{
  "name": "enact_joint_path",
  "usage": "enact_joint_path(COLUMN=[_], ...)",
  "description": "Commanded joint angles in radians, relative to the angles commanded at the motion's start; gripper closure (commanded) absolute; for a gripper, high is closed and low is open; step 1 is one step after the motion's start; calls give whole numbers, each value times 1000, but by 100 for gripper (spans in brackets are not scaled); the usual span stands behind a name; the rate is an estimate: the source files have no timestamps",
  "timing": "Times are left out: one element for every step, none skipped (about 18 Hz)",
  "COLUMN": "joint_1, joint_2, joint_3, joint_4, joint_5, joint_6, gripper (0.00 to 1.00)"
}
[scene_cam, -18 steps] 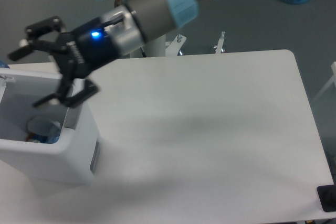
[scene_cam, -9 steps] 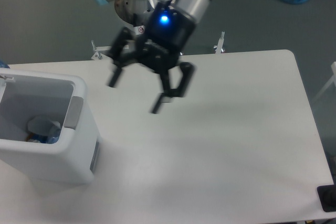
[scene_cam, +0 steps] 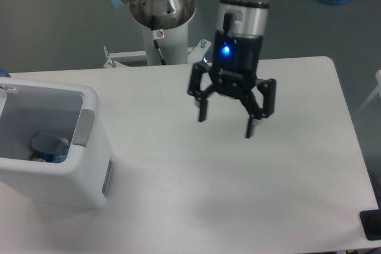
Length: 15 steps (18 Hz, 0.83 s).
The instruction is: Place the trash in the trash can
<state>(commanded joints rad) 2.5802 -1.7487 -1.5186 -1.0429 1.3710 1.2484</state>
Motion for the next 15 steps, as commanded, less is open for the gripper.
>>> enact_joint_path(joint_1=[2, 2, 3, 5, 14, 26, 49, 69, 80, 90, 101, 107, 113, 120, 123], joint_2=[-14, -26, -43, -72, -100, -126, -144, -159, -164, -166, -175, -192, -210, -219, -226], joint_3=[0, 2, 5, 11, 11, 11, 14, 23, 34, 37, 35, 35, 38, 40, 40], joint_4=[-18, -35, -38, -39, -34, -31, -29, -29, -32, -37, -35, -34, -31, -29, -29], joint_5=[32, 57, 72, 94, 114, 129, 137, 138, 138, 142, 146, 148, 154, 164, 172], joint_6=[8, 9, 20, 35, 46, 55, 75, 110, 152, 189, 209, 216, 217, 217, 217], gripper=[0, 0, 0, 0, 0, 0, 0, 0, 0, 0, 0, 0, 0, 0, 0])
